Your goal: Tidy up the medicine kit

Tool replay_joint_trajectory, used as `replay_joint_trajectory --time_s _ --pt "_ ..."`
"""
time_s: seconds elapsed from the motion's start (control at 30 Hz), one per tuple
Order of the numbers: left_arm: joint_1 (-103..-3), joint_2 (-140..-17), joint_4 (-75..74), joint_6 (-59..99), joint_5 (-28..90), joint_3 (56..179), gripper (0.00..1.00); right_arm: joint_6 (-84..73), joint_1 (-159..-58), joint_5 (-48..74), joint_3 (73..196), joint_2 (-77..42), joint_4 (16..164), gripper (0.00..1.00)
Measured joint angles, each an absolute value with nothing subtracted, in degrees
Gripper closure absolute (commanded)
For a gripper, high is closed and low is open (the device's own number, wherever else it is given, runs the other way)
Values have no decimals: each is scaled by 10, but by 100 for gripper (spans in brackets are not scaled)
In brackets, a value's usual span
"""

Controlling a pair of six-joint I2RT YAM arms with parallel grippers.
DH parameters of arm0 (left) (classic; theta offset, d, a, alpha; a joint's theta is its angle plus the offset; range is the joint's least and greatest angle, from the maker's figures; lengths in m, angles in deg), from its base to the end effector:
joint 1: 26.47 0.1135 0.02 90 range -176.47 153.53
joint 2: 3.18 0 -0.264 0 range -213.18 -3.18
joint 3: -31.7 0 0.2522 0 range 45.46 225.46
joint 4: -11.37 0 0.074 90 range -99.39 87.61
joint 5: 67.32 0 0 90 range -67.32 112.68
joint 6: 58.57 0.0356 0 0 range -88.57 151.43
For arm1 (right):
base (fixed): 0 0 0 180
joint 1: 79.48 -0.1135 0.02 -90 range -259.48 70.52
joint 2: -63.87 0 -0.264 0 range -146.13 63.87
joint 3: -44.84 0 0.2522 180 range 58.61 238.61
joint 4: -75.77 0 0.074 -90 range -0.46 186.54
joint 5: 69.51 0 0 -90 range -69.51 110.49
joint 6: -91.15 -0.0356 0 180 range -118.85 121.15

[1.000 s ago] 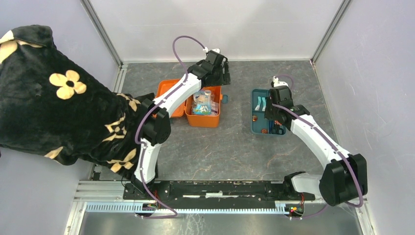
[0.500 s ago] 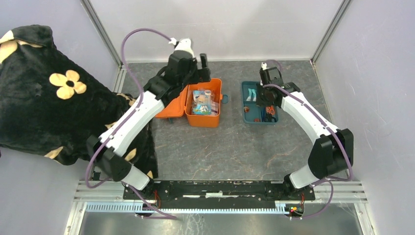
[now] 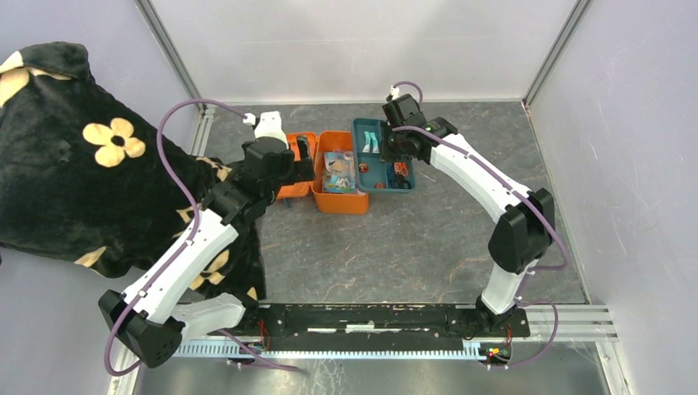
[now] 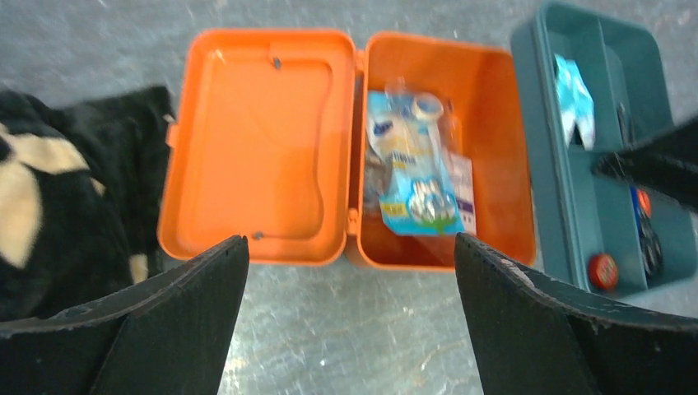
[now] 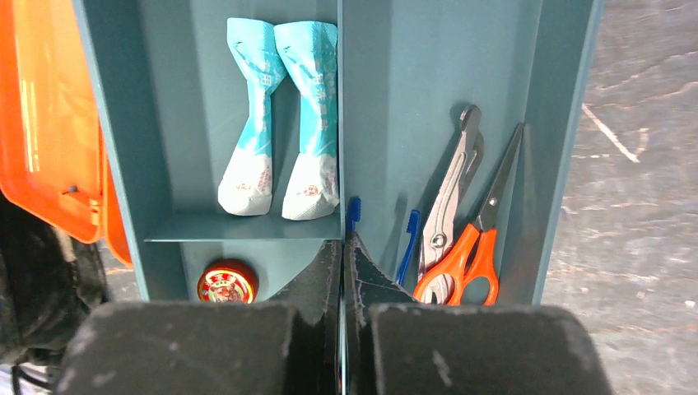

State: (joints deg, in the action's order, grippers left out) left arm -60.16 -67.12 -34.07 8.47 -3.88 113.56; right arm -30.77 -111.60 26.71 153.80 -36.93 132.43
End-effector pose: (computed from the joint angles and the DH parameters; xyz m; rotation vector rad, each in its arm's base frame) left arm 0.2067 -0.1187 0.3794 -0.0971 1.9980 -0.1585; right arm 0.3337 0.2049 0.3267 0.0461 2.4461 0.3787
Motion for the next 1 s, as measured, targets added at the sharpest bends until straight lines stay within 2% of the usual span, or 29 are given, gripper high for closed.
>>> replay_joint_trajectory --time_s 0.2,0.5,1.0 --pt "-593 -669 -322 55 43 1051 0 -344 -1128 259 1572 -419 1321 100" --pt "-579 -761 -285 18 99 1046 0 -340 -1124 292 1591 -420 1341 100" --pt "-557 -861 -222 11 148 1053 0 -292 -1040 298 1536 -329 1360 100"
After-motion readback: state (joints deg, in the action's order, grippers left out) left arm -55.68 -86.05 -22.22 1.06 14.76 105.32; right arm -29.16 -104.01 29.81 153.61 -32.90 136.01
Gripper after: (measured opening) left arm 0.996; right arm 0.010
